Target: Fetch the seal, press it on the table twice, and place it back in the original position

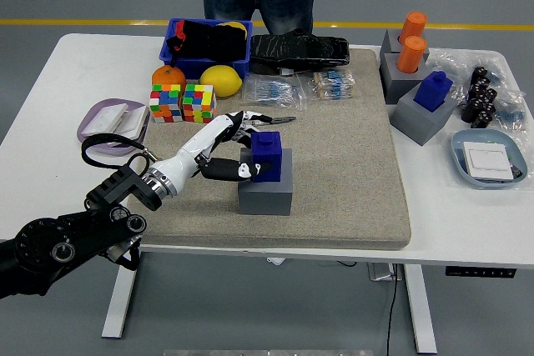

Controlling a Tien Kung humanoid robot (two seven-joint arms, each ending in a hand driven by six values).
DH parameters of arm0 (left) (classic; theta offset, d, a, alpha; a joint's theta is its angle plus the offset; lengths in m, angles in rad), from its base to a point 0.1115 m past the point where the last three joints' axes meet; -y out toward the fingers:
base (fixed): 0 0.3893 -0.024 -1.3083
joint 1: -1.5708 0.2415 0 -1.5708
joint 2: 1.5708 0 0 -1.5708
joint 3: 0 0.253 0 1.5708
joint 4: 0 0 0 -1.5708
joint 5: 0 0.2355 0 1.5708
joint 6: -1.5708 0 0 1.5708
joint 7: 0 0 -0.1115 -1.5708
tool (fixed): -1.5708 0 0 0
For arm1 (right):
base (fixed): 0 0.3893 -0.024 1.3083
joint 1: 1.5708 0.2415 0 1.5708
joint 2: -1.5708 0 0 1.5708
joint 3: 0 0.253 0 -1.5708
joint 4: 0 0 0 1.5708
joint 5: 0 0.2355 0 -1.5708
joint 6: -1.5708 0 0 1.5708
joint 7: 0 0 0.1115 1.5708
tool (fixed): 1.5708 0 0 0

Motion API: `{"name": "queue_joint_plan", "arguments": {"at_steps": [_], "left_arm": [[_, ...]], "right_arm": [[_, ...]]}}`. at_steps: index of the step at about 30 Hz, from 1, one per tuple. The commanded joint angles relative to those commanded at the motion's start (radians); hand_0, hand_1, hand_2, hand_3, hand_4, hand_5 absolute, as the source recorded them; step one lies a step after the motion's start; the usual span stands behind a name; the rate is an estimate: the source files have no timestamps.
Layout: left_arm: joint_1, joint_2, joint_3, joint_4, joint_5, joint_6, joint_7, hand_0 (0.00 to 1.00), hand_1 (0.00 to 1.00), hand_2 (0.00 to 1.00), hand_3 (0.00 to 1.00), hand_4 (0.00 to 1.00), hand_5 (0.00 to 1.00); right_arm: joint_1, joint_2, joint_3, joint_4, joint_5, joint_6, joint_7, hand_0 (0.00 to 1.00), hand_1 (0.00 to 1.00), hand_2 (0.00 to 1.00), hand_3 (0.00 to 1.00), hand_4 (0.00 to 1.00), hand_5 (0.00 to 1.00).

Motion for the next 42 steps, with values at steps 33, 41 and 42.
{"name": "queue_joint_plan", "arguments": {"at_steps": [33, 41, 42], "left_arm": [[-0.061, -0.006, 0.079, 0.039, -0.054, -0.023, -0.020, 0.576, 0.578, 0.546, 0.805, 0.691, 0.002], [-0.057, -0.006, 0.072, 0.040, -0.056, -0.033, -0.020, 0.623, 0.689, 0.640, 0.810, 0.732, 0.002], [-0.056, -0.005, 0.071, 0.041, -0.059, -0.036, -0.020, 0.623, 0.689, 0.640, 0.810, 0.732, 0.002]], "right_arm": [[0.005, -0.003, -0.003, 0.000, 0.001, 0.000, 0.002, 0.793, 0.687, 0.661, 0.616, 0.810, 0.462], [0.006, -0.004, -0.003, 0.000, 0.001, 0.000, 0.003, 0.793, 0.687, 0.661, 0.616, 0.811, 0.462], [0.005, -0.004, -0.004, 0.000, 0.001, 0.000, 0.003, 0.793, 0.687, 0.661, 0.616, 0.811, 0.462]]}}
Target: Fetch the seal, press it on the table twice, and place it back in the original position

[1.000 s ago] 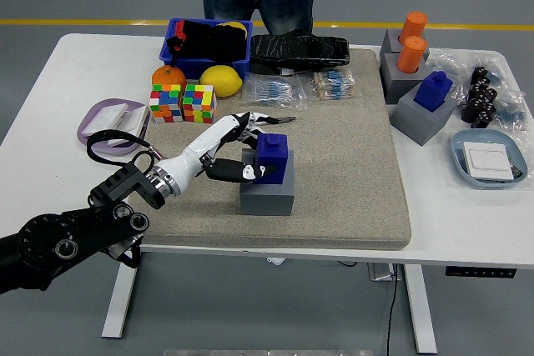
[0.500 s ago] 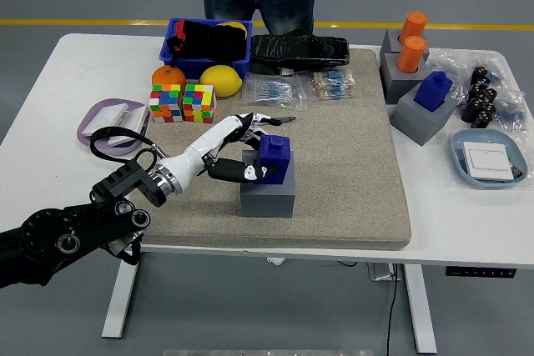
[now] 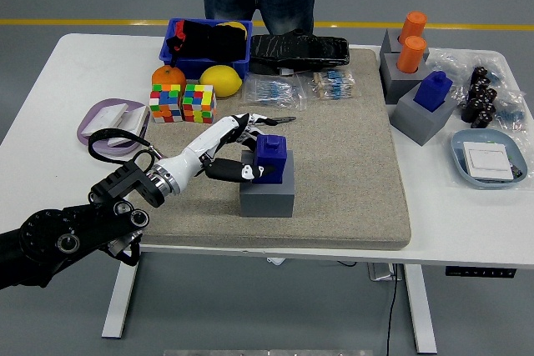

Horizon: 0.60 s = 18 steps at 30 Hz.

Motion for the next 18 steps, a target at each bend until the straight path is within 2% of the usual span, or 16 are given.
{"name": "queue_joint_plan", "arguments": {"at_steps": [3, 4, 9, 10, 18], "left_arm": [[0.001, 0.002, -0.004, 0.002, -0.007, -0.010, -0.001, 0.623, 0.689, 0.640, 0.810, 0.732, 0.002], [0.001, 0.002, -0.004, 0.003, -0.007, -0.011, -0.001, 0.762, 0.804, 0.760, 0.828, 0.879, 0.002], [0.003, 0.002, -0.005, 0.006, -0.007, -0.007, -0.001, 0.762, 0.804, 0.760, 0.828, 0.879, 0.002], [0.003, 0.002, -0.005, 0.006, -0.006, -0.007, -0.001, 0.766, 0.799, 0.758, 0.828, 0.915, 0.002], [0.002, 0.003, -0.007, 0.002, -0.002, -0.009, 0.002, 0.761, 0.795, 0.756, 0.830, 0.913, 0.002]], "right_arm": [[0.000, 0.000, 0.000, 0.000, 0.000, 0.000, 0.000, 0.793, 0.687, 0.661, 0.616, 0.811, 0.462], [0.001, 0.000, 0.001, 0.000, -0.001, 0.000, 0.000, 0.792, 0.687, 0.661, 0.616, 0.810, 0.461], [0.001, 0.001, 0.004, 0.000, -0.002, 0.000, 0.000, 0.792, 0.687, 0.661, 0.616, 0.810, 0.461], [0.001, 0.001, 0.003, 0.000, -0.001, 0.001, 0.000, 0.794, 0.687, 0.661, 0.617, 0.811, 0.461], [0.001, 0.001, 0.003, 0.000, -0.001, 0.002, 0.000, 0.793, 0.687, 0.661, 0.616, 0.811, 0.462]]}}
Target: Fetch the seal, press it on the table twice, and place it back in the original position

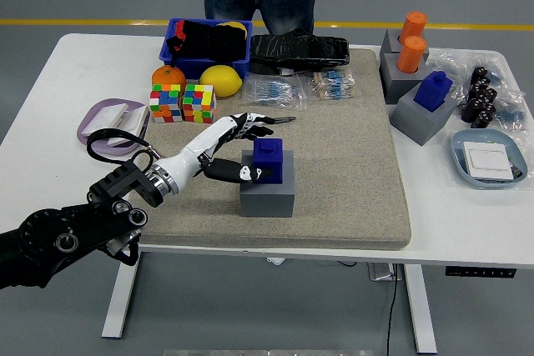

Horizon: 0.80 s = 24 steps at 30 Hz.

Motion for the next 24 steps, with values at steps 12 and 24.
{"name": "queue_joint_plan", "arguments": {"at_steps": [12, 24], "left_arm": [[0.014, 0.015, -0.057, -0.039, -0.007, -0.034, 0.013, 0.784, 0.825, 0.793, 0.854, 0.998, 0.002], [0.070, 0.077, -0.288, -0.151, -0.081, -0.070, 0.005, 0.789, 0.821, 0.792, 0.851, 0.998, 0.061]], "right_arm": [[-0.001, 0.001, 0.007, 0.000, -0.003, 0.000, -0.001, 0.793, 0.686, 0.661, 0.616, 0.811, 0.462], [-0.005, 0.001, 0.016, -0.001, -0.009, -0.001, -0.001, 0.793, 0.686, 0.661, 0.617, 0.811, 0.462]]}}
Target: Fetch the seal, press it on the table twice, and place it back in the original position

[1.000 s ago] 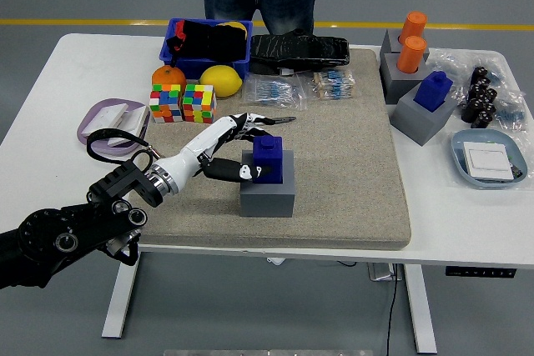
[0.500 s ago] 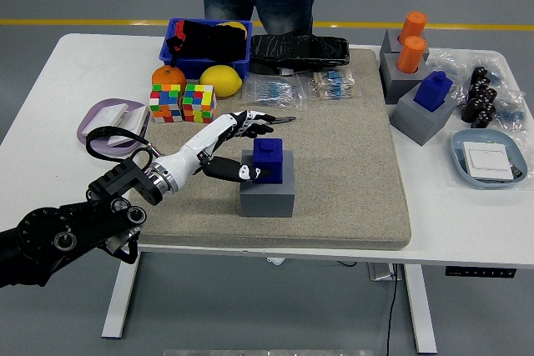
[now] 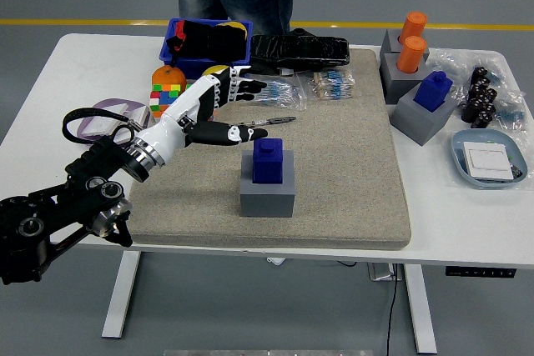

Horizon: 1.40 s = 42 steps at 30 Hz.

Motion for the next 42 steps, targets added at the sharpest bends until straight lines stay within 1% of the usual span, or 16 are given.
{"name": "queue_joint_plan", "arguments": {"at_steps": [3, 4, 7, 9, 10, 12, 15, 16, 20, 24, 27, 32, 35, 38, 42], "left_arm": [[0.013, 0.016, -0.047, 0.048, 0.003, 0.021, -0.004, 0.789, 0.821, 0.792, 0.851, 0.998, 0.061], [0.018, 0.021, -0.057, 0.065, 0.003, 0.030, -0.009, 0.784, 0.820, 0.788, 0.845, 0.998, 0.085], [0.034, 0.036, -0.087, 0.120, 0.021, 0.048, -0.014, 0.784, 0.820, 0.788, 0.845, 0.998, 0.085], [0.048, 0.045, -0.116, 0.169, 0.038, 0.051, -0.012, 0.784, 0.820, 0.788, 0.845, 0.998, 0.085], [0.059, 0.052, -0.135, 0.195, 0.042, 0.050, -0.008, 0.810, 0.840, 0.811, 0.849, 0.998, 0.089], [0.072, 0.063, -0.160, 0.237, 0.044, 0.049, -0.003, 0.810, 0.840, 0.811, 0.849, 0.998, 0.089], [0.090, 0.080, -0.191, 0.283, 0.048, 0.044, 0.009, 0.810, 0.840, 0.811, 0.849, 0.998, 0.089], [0.095, 0.084, -0.200, 0.294, 0.048, 0.043, 0.012, 0.848, 0.877, 0.843, 0.871, 0.998, 0.100], [0.123, 0.103, -0.260, 0.346, 0.053, 0.036, 0.026, 0.848, 0.877, 0.843, 0.871, 0.998, 0.100], [0.153, 0.119, -0.321, 0.378, 0.056, 0.034, 0.030, 0.857, 0.879, 0.843, 0.878, 0.998, 0.098], [0.166, 0.126, -0.337, 0.384, 0.054, 0.029, 0.033, 0.857, 0.879, 0.843, 0.878, 0.998, 0.098], [0.191, 0.129, -0.368, 0.390, 0.059, 0.026, 0.036, 0.852, 0.877, 0.844, 0.878, 0.998, 0.100], [0.195, 0.129, -0.380, 0.407, 0.056, 0.025, 0.040, 0.851, 0.876, 0.844, 0.878, 0.998, 0.107], [0.199, 0.134, -0.389, 0.405, 0.056, 0.026, 0.044, 0.851, 0.876, 0.844, 0.878, 0.998, 0.107], [0.212, 0.141, -0.412, 0.381, 0.067, 0.028, 0.046, 0.848, 0.873, 0.841, 0.880, 0.998, 0.112]], "right_arm": [[0.000, 0.001, -0.003, 0.000, 0.000, 0.001, -0.001, 0.793, 0.686, 0.661, 0.617, 0.811, 0.462], [0.000, 0.001, -0.004, 0.000, 0.001, 0.001, -0.001, 0.793, 0.686, 0.661, 0.616, 0.811, 0.463], [-0.001, -0.001, -0.004, -0.001, -0.002, 0.000, -0.002, 0.793, 0.686, 0.661, 0.616, 0.811, 0.463], [-0.001, -0.001, -0.004, -0.001, -0.003, 0.000, -0.003, 0.793, 0.686, 0.661, 0.616, 0.811, 0.463], [-0.001, -0.001, -0.005, -0.001, -0.004, 0.000, -0.003, 0.793, 0.687, 0.661, 0.616, 0.811, 0.463], [0.000, -0.002, -0.004, -0.002, -0.007, -0.001, -0.004, 0.793, 0.687, 0.661, 0.616, 0.811, 0.463], [0.001, -0.003, 0.000, -0.002, -0.012, -0.003, -0.004, 0.793, 0.687, 0.661, 0.616, 0.811, 0.463], [0.001, -0.003, 0.001, -0.003, -0.013, -0.004, -0.005, 0.793, 0.686, 0.661, 0.616, 0.811, 0.463], [0.003, -0.002, 0.005, -0.002, -0.018, -0.005, -0.006, 0.793, 0.686, 0.661, 0.616, 0.811, 0.463], [0.004, -0.002, 0.010, -0.003, -0.025, -0.007, -0.008, 0.793, 0.685, 0.661, 0.615, 0.810, 0.463], [0.003, -0.002, 0.012, -0.003, -0.028, -0.008, -0.009, 0.793, 0.685, 0.661, 0.615, 0.810, 0.463], [0.002, -0.001, 0.012, -0.003, -0.031, -0.010, -0.011, 0.792, 0.685, 0.660, 0.615, 0.808, 0.465], [0.000, -0.001, 0.017, -0.004, -0.039, -0.012, -0.011, 0.792, 0.685, 0.661, 0.616, 0.809, 0.464], [0.000, 0.001, 0.020, -0.003, -0.040, -0.013, -0.011, 0.792, 0.685, 0.661, 0.616, 0.809, 0.464], [-0.001, 0.006, 0.030, -0.002, -0.046, -0.015, -0.011, 0.792, 0.685, 0.660, 0.615, 0.808, 0.464]]}}
